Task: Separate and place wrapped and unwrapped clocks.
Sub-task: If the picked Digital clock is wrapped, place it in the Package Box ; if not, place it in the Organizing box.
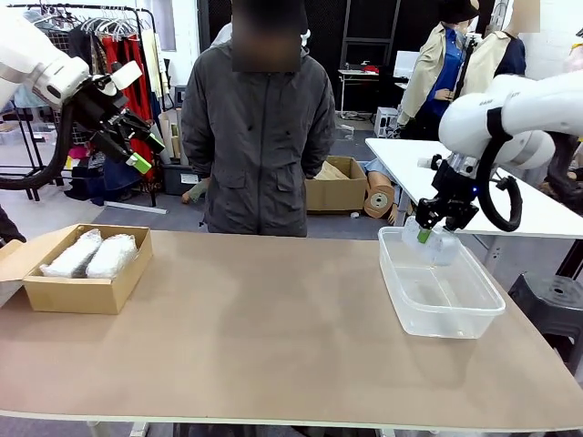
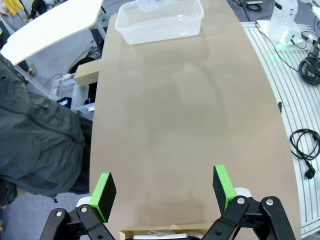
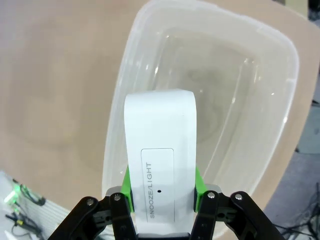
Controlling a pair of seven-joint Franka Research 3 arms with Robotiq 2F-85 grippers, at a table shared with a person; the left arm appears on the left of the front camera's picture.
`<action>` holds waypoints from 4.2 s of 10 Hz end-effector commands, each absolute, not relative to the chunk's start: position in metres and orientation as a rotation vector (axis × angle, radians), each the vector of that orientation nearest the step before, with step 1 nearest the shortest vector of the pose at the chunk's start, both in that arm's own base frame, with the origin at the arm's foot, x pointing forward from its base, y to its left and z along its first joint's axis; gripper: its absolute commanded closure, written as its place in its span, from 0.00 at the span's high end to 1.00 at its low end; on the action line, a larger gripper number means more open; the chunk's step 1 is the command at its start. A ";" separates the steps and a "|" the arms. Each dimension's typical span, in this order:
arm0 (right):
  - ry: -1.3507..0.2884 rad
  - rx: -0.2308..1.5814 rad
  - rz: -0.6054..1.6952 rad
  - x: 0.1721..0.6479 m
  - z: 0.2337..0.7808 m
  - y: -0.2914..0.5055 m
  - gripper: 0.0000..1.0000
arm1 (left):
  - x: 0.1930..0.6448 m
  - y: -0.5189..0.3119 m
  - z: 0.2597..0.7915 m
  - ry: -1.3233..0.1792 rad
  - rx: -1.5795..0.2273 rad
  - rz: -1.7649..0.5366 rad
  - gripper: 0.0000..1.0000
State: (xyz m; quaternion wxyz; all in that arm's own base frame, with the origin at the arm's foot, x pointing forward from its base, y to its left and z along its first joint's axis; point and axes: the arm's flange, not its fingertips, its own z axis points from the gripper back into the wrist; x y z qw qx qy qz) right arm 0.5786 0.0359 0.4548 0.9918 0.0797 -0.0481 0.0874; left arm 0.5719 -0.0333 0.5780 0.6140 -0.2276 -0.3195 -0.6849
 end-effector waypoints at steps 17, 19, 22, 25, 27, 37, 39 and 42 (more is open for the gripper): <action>0.004 -0.014 -0.016 0.573 0.337 0.021 0.06 | 0.571 -0.032 0.579 -0.724 -0.515 -1.579 1.00; 0.014 -0.009 -0.014 0.573 0.337 0.022 0.37 | 0.571 -0.032 0.579 -0.724 -0.515 -1.579 1.00; 0.028 -0.006 -0.003 0.571 0.344 0.024 0.93 | 0.571 -0.032 0.579 -0.724 -0.515 -1.579 1.00; 0.049 -0.042 0.046 0.566 0.363 0.024 1.00 | 0.571 -0.032 0.579 -0.724 -0.515 -1.579 1.00; 0.036 -0.042 0.117 0.560 0.399 0.026 1.00 | 0.571 -0.032 0.579 -0.724 -0.515 -1.579 1.00; 0.003 -0.004 0.434 0.533 0.483 0.021 1.00 | 0.571 -0.032 0.579 -0.724 -0.515 -1.579 1.00; 0.003 -0.004 0.434 0.533 0.483 0.021 1.00 | 0.571 -0.032 0.579 -0.724 -0.515 -1.579 1.00; 0.003 -0.004 0.434 0.533 0.483 0.021 1.00 | 0.571 -0.032 0.579 -0.724 -0.515 -1.579 1.00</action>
